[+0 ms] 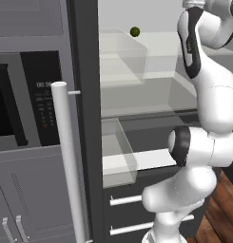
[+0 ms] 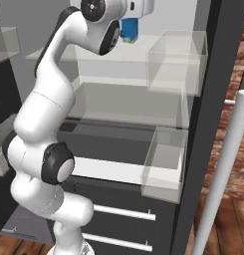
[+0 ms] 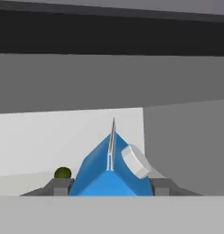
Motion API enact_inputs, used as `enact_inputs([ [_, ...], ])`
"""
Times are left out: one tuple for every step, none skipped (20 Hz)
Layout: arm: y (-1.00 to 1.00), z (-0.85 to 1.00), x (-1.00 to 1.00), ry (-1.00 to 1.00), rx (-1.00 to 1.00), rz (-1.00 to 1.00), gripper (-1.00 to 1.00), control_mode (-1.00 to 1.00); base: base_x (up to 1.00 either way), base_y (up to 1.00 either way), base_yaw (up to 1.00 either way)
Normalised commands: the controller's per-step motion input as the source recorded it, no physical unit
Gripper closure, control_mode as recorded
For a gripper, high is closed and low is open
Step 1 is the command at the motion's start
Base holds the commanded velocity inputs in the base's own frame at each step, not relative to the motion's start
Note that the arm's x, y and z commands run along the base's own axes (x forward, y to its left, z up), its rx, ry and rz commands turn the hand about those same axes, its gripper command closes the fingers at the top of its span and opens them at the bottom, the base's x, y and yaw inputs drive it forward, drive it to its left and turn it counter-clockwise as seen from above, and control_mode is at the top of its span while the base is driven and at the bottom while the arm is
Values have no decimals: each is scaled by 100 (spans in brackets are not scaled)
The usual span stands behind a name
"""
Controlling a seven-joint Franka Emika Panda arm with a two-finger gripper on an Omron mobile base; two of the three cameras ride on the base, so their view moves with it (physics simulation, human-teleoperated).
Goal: Take out the milk from the fridge and place it on the tray on the counter. Then take the sugar cube near the tray and place it in the tray.
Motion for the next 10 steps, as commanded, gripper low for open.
enact_inputs([
  [19,2,-100,-3,0,-1,100,-100,0,0,0],
  [25,0,-100,-1,0,-1,100,-100,0,0,0],
  [26,0,-100,0,0,0,100,-100,0,0,0],
  [31,0,-100,0,0,0,100,-100,0,0,0],
  [30,0,-100,0,0,0,100,-100,0,0,0],
  [36,0,-100,0,0,0,100,-100,0,0,0],
  [34,0,-100,0,0,0,100,-100,0,0,0],
  [36,0,-100,0,0,0,100,-100,0,0,0],
  [37,0,-100,-1,0,0,100,-100,0,0,0],
  [35,0,-100,-4,0,0,100,-100,0,0,0],
])
